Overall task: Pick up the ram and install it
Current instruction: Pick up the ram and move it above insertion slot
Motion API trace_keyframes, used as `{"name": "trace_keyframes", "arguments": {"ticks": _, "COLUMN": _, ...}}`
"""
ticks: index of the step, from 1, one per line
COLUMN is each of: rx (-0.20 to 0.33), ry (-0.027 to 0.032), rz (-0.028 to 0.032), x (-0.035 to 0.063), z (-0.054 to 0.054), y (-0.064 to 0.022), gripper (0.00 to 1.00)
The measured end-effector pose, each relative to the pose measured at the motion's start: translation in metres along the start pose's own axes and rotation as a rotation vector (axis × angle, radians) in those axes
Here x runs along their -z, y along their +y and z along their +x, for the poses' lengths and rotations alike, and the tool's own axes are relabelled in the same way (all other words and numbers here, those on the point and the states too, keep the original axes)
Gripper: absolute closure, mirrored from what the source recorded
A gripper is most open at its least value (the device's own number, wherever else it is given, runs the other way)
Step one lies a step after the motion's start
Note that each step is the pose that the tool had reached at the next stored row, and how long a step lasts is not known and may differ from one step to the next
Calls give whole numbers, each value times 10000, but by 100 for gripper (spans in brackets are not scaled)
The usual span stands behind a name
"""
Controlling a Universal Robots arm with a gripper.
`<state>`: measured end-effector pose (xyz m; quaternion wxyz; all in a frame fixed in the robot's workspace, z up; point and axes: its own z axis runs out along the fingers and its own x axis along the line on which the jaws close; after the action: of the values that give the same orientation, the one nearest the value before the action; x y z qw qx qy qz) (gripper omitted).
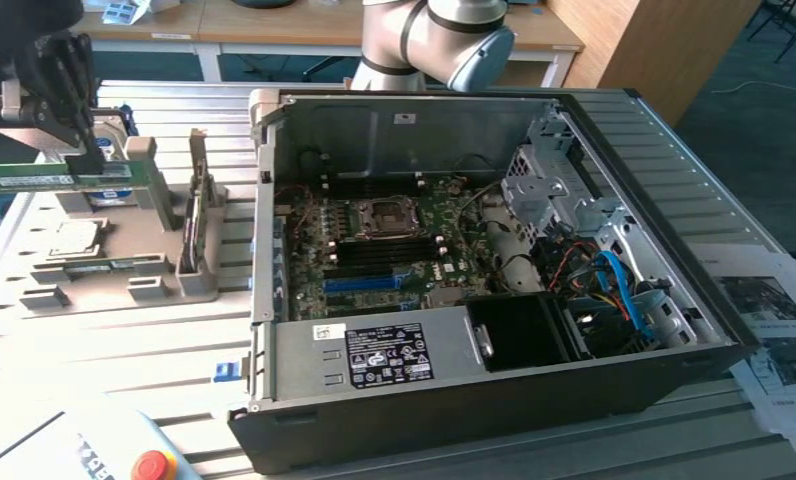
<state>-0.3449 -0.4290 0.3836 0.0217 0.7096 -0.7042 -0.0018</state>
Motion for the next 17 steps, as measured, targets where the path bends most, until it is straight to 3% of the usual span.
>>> {"name": "trace_keyframes", "arguments": {"ticks": 17, "rx": 0, "ry": 0, "rz": -58, "x": 11, "z": 57, "y": -367, "gripper": 88}}
